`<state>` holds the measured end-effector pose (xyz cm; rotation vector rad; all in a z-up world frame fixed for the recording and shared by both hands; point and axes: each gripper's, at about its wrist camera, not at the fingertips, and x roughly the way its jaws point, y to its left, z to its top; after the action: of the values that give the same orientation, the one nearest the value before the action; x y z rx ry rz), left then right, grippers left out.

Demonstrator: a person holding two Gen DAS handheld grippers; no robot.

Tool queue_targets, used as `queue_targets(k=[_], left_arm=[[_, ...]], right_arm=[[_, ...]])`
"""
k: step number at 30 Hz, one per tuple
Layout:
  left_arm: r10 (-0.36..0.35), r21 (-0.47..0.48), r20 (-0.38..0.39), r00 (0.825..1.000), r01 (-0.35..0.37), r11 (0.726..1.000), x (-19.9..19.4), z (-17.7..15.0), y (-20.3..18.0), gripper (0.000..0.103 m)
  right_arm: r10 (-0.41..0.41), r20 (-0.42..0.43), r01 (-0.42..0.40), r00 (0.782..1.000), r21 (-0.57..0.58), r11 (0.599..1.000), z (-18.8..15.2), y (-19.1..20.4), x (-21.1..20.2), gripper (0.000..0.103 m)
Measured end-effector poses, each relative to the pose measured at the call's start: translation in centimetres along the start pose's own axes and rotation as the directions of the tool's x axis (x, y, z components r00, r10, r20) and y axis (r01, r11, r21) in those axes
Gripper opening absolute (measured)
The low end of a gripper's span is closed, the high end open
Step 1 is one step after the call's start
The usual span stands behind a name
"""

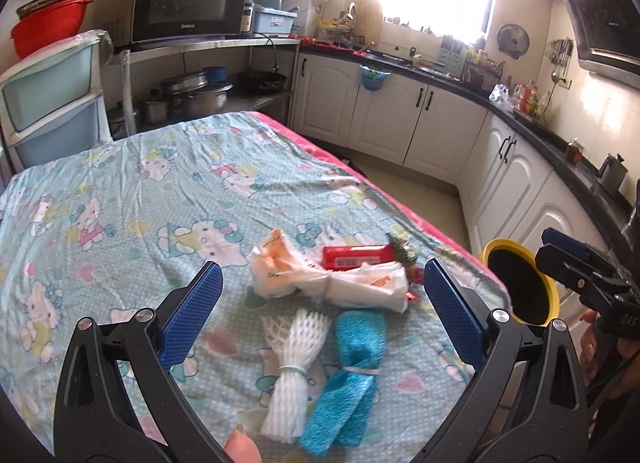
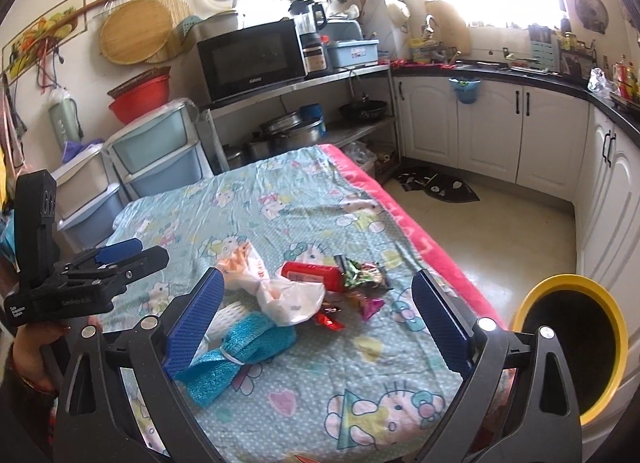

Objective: Collect trash
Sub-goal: 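Move both tools back over the remaining trash on the sheet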

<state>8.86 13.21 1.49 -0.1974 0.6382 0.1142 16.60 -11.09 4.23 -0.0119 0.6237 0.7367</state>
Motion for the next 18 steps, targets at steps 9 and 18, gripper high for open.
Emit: queue_targets(k=[9,18], left_arm=[[0.052,0.004,-0.050,0.997,-0.051,0.999,0.8,-1.9,2.2,0.092],[0.048,-0.023,-0.114,0.992,-0.051,0.998,2.0,-3.6,4.5,0.092]], right_arm=[[0.016,-0.064,-0.016,0.998,-0.002,1.000,-0.8,1.1,3.5,0.092],[0.021,-0.137,-0.022,0.990,-0.006,1.000,-1.1,2.2,7.3,0.087]])
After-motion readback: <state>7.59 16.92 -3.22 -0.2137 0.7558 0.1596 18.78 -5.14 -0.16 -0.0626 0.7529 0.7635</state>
